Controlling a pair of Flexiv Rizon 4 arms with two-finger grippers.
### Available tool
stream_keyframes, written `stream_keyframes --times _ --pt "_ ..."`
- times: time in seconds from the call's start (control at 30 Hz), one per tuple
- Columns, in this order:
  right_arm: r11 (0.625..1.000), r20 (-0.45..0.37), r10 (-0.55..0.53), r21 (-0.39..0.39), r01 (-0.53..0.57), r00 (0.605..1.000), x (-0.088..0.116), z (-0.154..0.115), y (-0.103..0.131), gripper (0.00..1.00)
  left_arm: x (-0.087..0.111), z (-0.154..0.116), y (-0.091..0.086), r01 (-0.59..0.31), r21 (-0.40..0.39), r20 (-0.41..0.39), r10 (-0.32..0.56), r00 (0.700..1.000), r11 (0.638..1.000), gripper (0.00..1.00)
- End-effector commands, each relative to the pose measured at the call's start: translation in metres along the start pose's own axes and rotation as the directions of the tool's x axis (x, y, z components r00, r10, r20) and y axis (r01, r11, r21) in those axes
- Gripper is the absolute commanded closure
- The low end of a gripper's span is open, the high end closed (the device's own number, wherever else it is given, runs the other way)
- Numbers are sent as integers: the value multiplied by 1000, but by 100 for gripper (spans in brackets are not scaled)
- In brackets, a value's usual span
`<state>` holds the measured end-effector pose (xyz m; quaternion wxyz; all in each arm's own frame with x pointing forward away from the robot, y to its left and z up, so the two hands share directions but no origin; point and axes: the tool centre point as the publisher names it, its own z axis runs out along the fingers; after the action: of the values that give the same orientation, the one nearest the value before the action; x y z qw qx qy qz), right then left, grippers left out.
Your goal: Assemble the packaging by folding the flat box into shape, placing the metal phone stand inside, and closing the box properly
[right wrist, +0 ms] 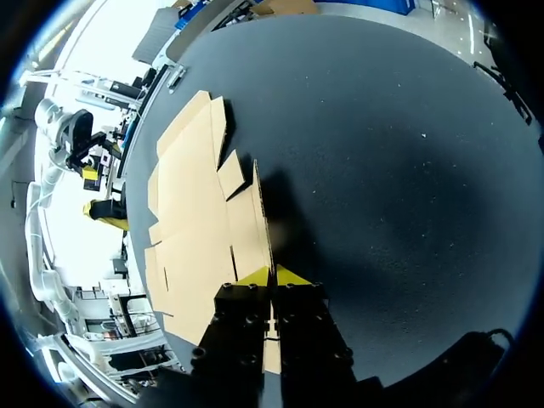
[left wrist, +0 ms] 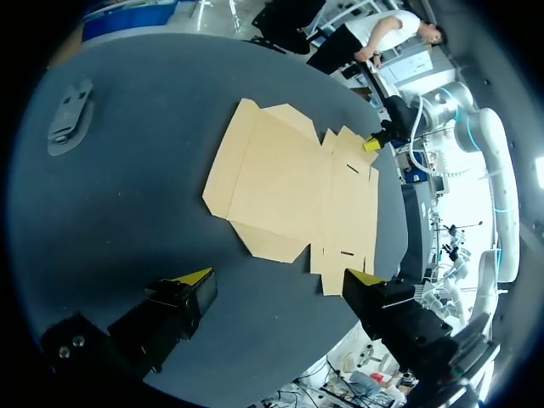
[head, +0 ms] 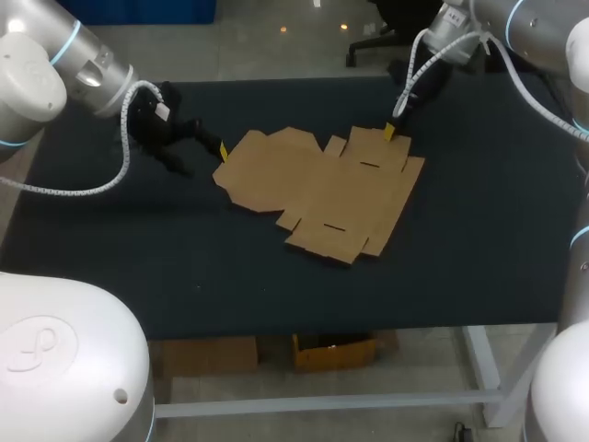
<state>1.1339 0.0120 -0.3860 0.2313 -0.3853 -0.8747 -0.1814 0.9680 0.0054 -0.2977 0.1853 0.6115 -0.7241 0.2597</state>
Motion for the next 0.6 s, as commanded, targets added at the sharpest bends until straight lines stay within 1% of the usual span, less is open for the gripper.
stream_keyframes --times 0.03,0.17,0.27,0.4,0.6 --pt "997 -344 -12 -80 -16 939 -5 -1 -9 100 0 1 -3 31 3 14 -31 999 1000 0" --pt "989 -354 -32 -144 -21 935 -3 -1 -12 100 -1 0 -5 87 16 21 -88 996 996 0" --pt "984 -356 -38 -175 -27 934 -2 -1 -14 100 -1 -2 -5 129 40 28 -130 991 991 0" --pt "981 -350 -39 -193 -31 936 3 -2 -16 100 0 -5 -3 135 62 40 -137 990 989 0" --pt "974 -326 -37 -223 -38 945 17 -6 -20 100 0 -5 -2 129 86 52 -133 990 988 0"
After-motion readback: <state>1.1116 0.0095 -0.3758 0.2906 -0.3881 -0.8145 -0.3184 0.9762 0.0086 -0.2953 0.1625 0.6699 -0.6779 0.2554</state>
